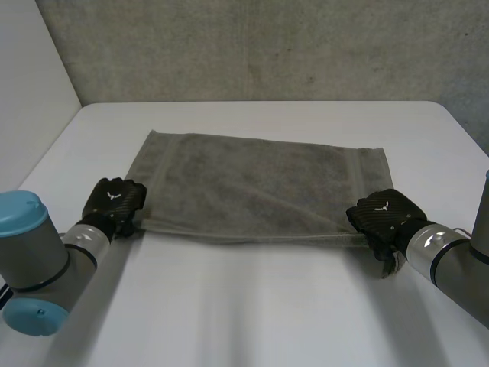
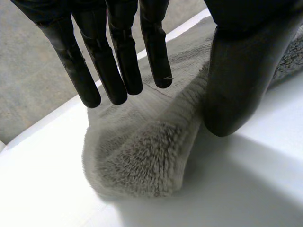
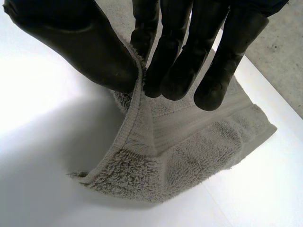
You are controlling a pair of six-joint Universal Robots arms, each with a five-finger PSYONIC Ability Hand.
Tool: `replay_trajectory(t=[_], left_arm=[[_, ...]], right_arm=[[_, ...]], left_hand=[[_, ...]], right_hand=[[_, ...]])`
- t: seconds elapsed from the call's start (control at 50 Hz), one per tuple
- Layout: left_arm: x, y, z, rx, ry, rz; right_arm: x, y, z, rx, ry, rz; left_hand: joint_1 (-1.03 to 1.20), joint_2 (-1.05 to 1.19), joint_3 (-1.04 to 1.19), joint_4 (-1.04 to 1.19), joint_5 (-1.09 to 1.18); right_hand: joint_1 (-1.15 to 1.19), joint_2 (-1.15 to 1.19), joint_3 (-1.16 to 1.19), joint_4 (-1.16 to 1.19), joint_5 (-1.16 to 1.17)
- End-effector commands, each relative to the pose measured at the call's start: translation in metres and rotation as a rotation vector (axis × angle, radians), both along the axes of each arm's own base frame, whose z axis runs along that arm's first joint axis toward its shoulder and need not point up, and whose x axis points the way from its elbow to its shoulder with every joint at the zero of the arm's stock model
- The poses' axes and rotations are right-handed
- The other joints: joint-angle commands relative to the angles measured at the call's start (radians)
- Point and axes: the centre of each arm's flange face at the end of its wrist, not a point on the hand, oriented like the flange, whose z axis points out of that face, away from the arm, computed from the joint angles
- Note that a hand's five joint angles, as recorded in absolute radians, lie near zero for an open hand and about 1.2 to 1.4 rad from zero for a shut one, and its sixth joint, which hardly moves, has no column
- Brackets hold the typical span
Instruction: Fold the towel.
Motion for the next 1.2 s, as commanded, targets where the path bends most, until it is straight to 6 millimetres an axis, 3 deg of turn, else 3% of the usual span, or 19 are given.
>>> replay_trajectory(t=[0.02,0.2,0.26,0.34,0.42,0.5,0.56,0.58,0.6,0.62,0.64,0.74,0.84,0.94,0.98,1.08,1.14,1.2], left_arm=[[0.008,-0.008,0.004,-0.035,0.006,0.027],[0.012,-0.012,0.006,-0.045,0.004,0.051],[0.012,-0.012,0.007,-0.046,0.003,0.057],[0.012,-0.01,0.005,-0.035,0.004,0.05],[0.011,-0.007,0.008,-0.039,0.006,0.042],[0.011,-0.003,0.025,-0.074,0.018,0.034],[0.009,0.003,0.043,-0.118,0.03,0.002],[0.009,0.003,0.043,-0.119,0.03,0.002],[0.01,0.006,0.058,-0.159,0.042,-0.011],[0.014,0.008,0.072,-0.197,0.053,-0.014],[0.014,0.008,0.072,-0.197,0.053,-0.014],[0.03,0.015,0.099,-0.276,0.06,0.005],[0.034,0.038,0.12,-0.313,0.064,-0.024],[0.048,0.048,0.135,-0.311,0.077,-0.017],[0.053,0.048,0.139,-0.307,0.087,-0.013],[0.065,0.041,0.142,-0.293,0.122,-0.015],[0.068,0.036,0.139,-0.271,0.145,-0.019],[0.069,0.023,0.122,-0.219,0.156,-0.017]], right_arm=[[0.001,0.001,-0.001,0.004,0.0,0.002],[0.001,0.002,-0.001,0.007,0.001,0.004],[0.001,0.001,-0.002,0.008,0.001,0.002],[0.001,0.001,-0.002,0.008,0.001,0.002],[-0.001,0.0,-0.001,0.006,0.003,-0.008],[-0.002,-0.001,0.003,-0.002,-0.003,-0.013],[-0.002,-0.002,0.016,-0.034,-0.022,-0.028],[-0.002,-0.001,0.028,-0.067,-0.039,-0.033],[-0.003,0.001,0.041,-0.102,-0.058,-0.036],[-0.003,0.001,0.041,-0.102,-0.059,-0.036],[-0.003,0.005,0.051,-0.122,-0.077,-0.033],[-0.005,0.011,0.056,-0.109,-0.101,-0.046],[-0.009,0.03,0.057,-0.04,-0.076,-0.034],[-0.011,0.049,0.082,-0.057,-0.075,0.009],[-0.01,0.058,0.104,-0.116,-0.09,0.058],[-0.018,0.046,0.122,-0.17,-0.101,0.052],[-0.023,0.033,0.125,-0.191,-0.092,0.052],[-0.024,0.023,0.118,-0.177,-0.08,0.061]], left_hand=[[0.07,0.069,0.074,0.075,0.079],[0.082,0.081,0.085,0.086,0.091],[0.194,0.192,0.197,0.198,0.203],[0.647,0.645,0.65,0.651,0.656],[0.648,0.647,0.652,0.653,0.657],[0.648,0.647,0.652,0.653,0.657],[0.648,0.647,0.652,0.653,0.657],[0.648,0.647,0.652,0.653,0.657],[0.648,0.647,0.652,0.653,0.657],[0.648,0.647,0.652,0.653,0.657],[0.648,0.647,0.652,0.653,0.657],[0.648,0.647,0.652,0.653,0.657],[0.648,0.647,0.652,0.653,0.657],[0.648,0.647,0.652,0.653,0.657],[0.648,0.647,0.652,0.653,0.657],[0.648,0.647,0.652,0.653,0.657],[0.648,0.647,0.652,0.653,0.657],[0.648,0.647,0.652,0.653,0.657]], right_hand=[[0.071,0.063,0.076,0.058,0.047],[0.071,0.063,0.076,0.058,0.047],[0.071,0.063,0.076,0.058,0.047],[0.071,0.063,0.076,0.058,0.047],[0.071,0.063,0.076,0.058,0.047],[0.071,0.063,0.076,0.058,0.047],[0.071,0.063,0.076,0.058,0.047],[0.071,0.063,0.076,0.058,0.047],[0.071,0.063,0.076,0.058,0.047],[0.071,0.063,0.076,0.058,0.047],[0.071,0.063,0.076,0.058,0.047],[0.071,0.063,0.076,0.058,0.047],[0.071,0.063,0.076,0.058,0.047],[0.071,0.063,0.076,0.058,0.047],[0.071,0.063,0.076,0.058,0.047],[0.071,0.063,0.076,0.058,0.047],[0.071,0.063,0.076,0.058,0.047],[0.071,0.063,0.076,0.058,0.047]])
